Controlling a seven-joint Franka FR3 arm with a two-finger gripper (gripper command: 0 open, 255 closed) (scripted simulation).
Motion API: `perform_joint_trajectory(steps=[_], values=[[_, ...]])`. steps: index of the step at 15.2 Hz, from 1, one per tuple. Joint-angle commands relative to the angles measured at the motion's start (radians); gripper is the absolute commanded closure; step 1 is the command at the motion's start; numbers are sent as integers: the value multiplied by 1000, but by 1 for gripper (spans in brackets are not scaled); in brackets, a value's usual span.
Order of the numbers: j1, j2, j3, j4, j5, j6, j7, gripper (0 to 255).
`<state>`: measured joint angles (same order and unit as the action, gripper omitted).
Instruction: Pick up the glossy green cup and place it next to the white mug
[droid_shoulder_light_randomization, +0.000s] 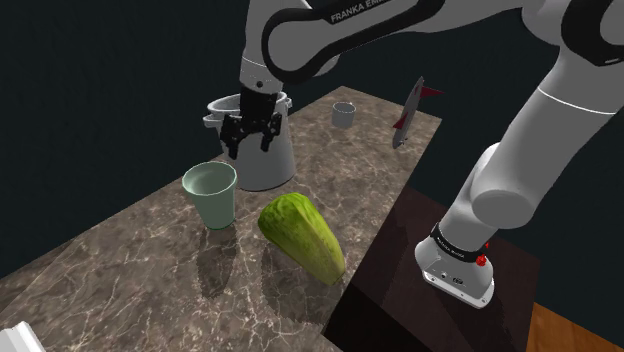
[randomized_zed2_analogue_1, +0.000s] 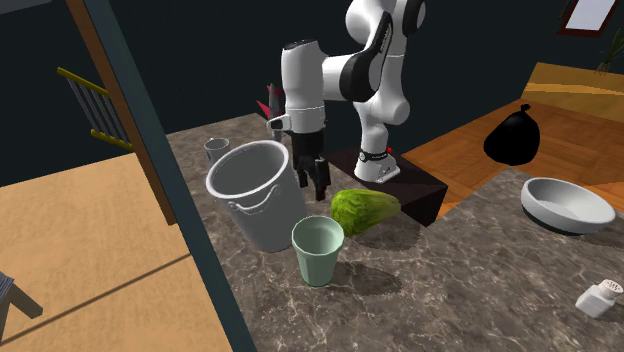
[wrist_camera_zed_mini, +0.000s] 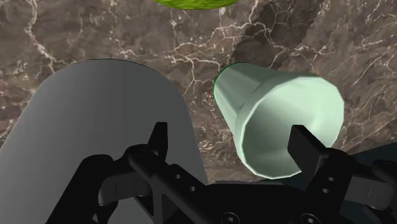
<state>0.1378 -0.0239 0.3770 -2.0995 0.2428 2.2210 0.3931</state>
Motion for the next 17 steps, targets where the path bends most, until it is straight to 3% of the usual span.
perform_joint_trajectory(steps=[1,3,10,17], values=[[6,97,8,47,-24,41,21,0],[19,165,18,98,-47,63,47,0],[32,227,23,78,-70,145,63,0],[33,233,24,77,-72,152,64,0]])
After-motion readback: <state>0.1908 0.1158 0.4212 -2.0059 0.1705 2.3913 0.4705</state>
